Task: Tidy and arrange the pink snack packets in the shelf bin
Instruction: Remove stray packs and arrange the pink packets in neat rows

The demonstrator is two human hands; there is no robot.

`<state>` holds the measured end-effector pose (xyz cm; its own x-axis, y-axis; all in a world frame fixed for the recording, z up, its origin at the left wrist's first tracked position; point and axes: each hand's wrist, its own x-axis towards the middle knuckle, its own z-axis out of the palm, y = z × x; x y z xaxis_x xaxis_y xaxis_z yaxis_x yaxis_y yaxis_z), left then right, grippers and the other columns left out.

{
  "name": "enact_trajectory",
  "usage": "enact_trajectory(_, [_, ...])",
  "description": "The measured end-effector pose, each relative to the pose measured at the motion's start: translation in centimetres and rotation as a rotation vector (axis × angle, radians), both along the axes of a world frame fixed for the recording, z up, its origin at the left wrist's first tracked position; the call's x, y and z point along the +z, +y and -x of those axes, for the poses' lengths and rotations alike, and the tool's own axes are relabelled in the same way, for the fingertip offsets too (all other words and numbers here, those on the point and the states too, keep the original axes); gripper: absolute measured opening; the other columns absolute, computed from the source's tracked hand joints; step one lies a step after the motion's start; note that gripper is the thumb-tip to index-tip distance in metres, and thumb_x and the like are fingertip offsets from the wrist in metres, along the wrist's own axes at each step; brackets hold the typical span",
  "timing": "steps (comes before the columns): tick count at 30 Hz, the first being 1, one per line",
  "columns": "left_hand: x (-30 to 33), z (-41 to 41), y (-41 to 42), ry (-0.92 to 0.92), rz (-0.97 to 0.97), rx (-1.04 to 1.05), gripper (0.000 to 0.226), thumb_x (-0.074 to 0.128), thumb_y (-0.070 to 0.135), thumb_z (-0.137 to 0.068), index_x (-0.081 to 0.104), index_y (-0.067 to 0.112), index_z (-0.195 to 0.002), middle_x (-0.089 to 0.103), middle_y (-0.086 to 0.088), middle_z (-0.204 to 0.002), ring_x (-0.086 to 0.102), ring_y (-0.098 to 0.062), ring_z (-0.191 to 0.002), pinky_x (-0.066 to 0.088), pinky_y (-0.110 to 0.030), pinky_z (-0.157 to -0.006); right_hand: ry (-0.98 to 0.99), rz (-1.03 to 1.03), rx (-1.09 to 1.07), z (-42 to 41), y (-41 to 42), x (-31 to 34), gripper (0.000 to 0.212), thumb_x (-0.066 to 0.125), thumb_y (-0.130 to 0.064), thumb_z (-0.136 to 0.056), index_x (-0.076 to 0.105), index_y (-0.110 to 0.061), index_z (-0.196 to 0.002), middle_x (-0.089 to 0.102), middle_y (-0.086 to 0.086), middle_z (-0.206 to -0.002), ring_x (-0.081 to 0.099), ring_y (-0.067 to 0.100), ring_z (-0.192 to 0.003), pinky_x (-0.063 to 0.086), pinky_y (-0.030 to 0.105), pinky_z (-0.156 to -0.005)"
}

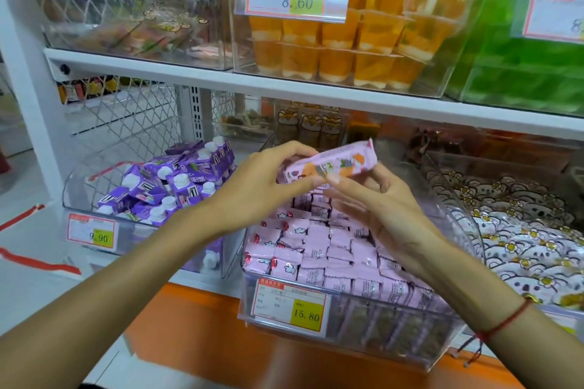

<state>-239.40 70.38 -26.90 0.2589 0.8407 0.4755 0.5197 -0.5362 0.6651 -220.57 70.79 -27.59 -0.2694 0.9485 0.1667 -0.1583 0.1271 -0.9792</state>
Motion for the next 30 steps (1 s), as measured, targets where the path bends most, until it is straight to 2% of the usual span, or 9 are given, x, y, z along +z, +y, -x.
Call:
enact_trajectory(5, [-0.5,-0.9,0.2,-0.059,0.138,-0.01,0.039,0.063,0.04,-0.086,0.059,0.025,-0.122,0.066,0.01,-0.115,0.06,-0.003,-0.107,0.048,-0.04,-0.097,0.042,-0.108,-0.139,-0.3,0.3,0.0,0.025,0.07,-0.019,-0.082,0.066,-0.012,-0.106,0.072,0.006,-0.098,0.069,0.012,-0.085,0.052,0.018,-0.069])
enact_trajectory(9, [-0.4,-1.1,0.6,-0.056,0.076,-0.002,0.051,0.067,0.027,-0.087,0.05,0.022,-0.135,0.058,0.01,-0.129,0.054,-0.003,-0.118,0.043,-0.037,-0.103,-0.007,-0.201,-0.171,-0.5,0.5,-0.3,0.02,0.071,-0.017,-0.081,0.065,-0.011,-0.1,0.073,0.008,-0.094,0.069,0.019,-0.092,0.053,0.02,-0.075])
enact_trajectory(11, [0.0,-1.0,0.8,-0.09,0.059,-0.004,0.057,0.066,0.025,-0.088,0.044,0.023,-0.14,0.055,0.008,-0.133,0.052,-0.004,-0.121,0.042,-0.037,-0.105,-0.02,-0.24,-0.178,-0.6,0.5,-0.3,0.021,0.072,-0.017,-0.081,0.064,-0.011,-0.1,0.073,0.007,-0.091,0.07,0.018,-0.089,0.054,0.022,-0.077])
enact_trajectory(15, [0.5,-1.3,0.7,-0.133,0.021,-0.129,0.046,0.058,0.024,-0.093,0.045,0.025,-0.138,0.058,0.009,-0.129,0.056,-0.001,-0.115,0.047,-0.025,-0.097,-0.138,-0.383,-0.179,0.1,0.5,-0.3,0.028,0.073,-0.015,-0.08,0.063,-0.017,-0.106,0.07,-0.006,-0.083,0.069,0.011,-0.078,0.052,0.019,-0.075])
enact_trajectory(19, [0.5,-1.3,0.9,-0.164,-0.067,-0.189,0.038,0.057,0.015,-0.095,0.05,0.022,-0.131,0.063,0.008,-0.119,0.061,-0.006,-0.108,0.052,-0.019,-0.084,-0.185,-0.423,-0.203,0.4,1.1,-1.0,0.048,0.074,-0.019,-0.08,0.053,-0.017,-0.123,0.071,-0.004,-0.099,0.068,0.01,-0.088,0.051,0.016,-0.077])
enact_trajectory(22, [-0.1,-0.9,1.6,-0.258,-0.141,-0.092,0.031,0.059,0.009,-0.092,0.051,0.021,-0.12,0.063,0.008,-0.115,0.06,-0.006,-0.108,0.05,-0.02,-0.09,-0.478,-0.358,-0.203,-0.1,1.8,-2.2,0.056,0.069,-0.031,-0.083,0.04,-0.023,-0.131,0.063,-0.009,-0.113,0.06,0.006,-0.102,0.049,0.015,-0.075])
enact_trajectory(25, [-1.0,-0.6,2.0,-0.294,-0.076,-0.069,0.03,0.061,0.006,-0.091,0.047,0.025,-0.109,0.063,0.012,-0.108,0.062,0.003,-0.101,0.047,-0.012,-0.084,-0.808,-0.426,-0.15,-1.0,2.0,-3.5,0.041,0.064,-0.029,-0.087,0.047,-0.025,-0.124,0.062,-0.007,-0.111,0.058,0.01,-0.103,0.049,0.032,-0.084])
enact_trajectory(27, [-1.5,-0.2,2.1,-0.191,-0.033,-0.079,0.028,0.061,0.009,-0.091,0.046,0.027,-0.107,0.063,0.012,-0.107,0.062,0.002,-0.1,0.047,-0.017,-0.086,-0.816,-0.456,-0.168,-1.4,2.0,-3.6,0.033,0.064,-0.026,-0.087,0.052,-0.026,-0.118,0.065,-0.008,-0.103,0.06,0.011,-0.095,0.049,0.032,-0.082])
enact_trajectory(30, [-1.5,0.9,2.3,0.01,-0.053,-0.048,0.022,0.059,0.017,-0.093,0.045,0.022,-0.11,0.065,0.004,-0.106,0.064,-0.016,-0.101,0.05,-0.043,-0.091,-0.835,-0.448,-0.19,-2.0,2.3,-3.3,0.026,0.063,-0.023,-0.087,0.058,-0.024,-0.112,0.066,-0.009,-0.099,0.061,0.012,-0.092,0.049,0.032,-0.083])
